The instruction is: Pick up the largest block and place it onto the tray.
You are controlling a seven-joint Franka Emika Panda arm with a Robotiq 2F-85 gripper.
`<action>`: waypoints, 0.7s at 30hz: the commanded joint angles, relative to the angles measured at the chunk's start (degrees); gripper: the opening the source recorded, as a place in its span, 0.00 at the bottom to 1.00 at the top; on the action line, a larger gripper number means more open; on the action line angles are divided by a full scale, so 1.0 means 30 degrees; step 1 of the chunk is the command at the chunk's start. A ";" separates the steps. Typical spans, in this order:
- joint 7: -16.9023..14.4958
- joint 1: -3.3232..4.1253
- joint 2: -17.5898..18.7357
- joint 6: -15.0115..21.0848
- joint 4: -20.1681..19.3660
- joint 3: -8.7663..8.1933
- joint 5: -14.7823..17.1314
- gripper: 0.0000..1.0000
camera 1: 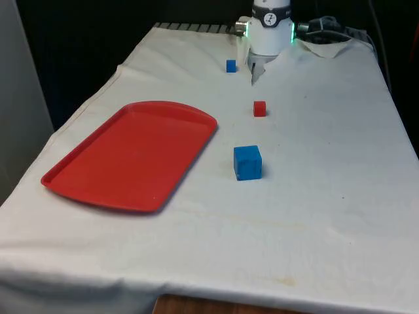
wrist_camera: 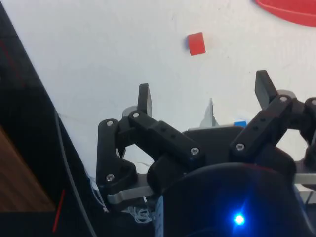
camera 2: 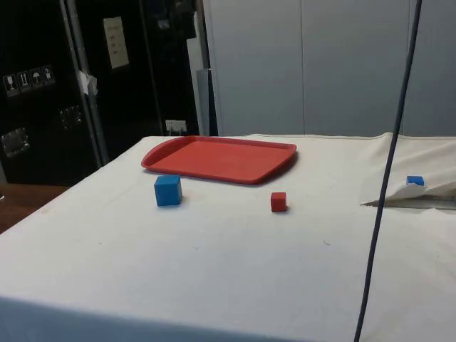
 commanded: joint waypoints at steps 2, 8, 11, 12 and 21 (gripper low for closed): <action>-0.0038 -0.0019 0.0363 0.0210 0.0153 0.0019 0.0248 1.00; -0.0057 -0.0038 0.1165 0.1241 0.0172 0.0038 0.0668 1.00; -0.0019 -0.0019 0.1509 0.1681 0.0210 0.0076 0.0917 1.00; 0.0000 0.0000 0.1413 0.1604 0.0153 0.0038 0.0707 1.00; 0.0038 0.0000 0.2617 0.3132 0.0286 0.0363 0.1891 1.00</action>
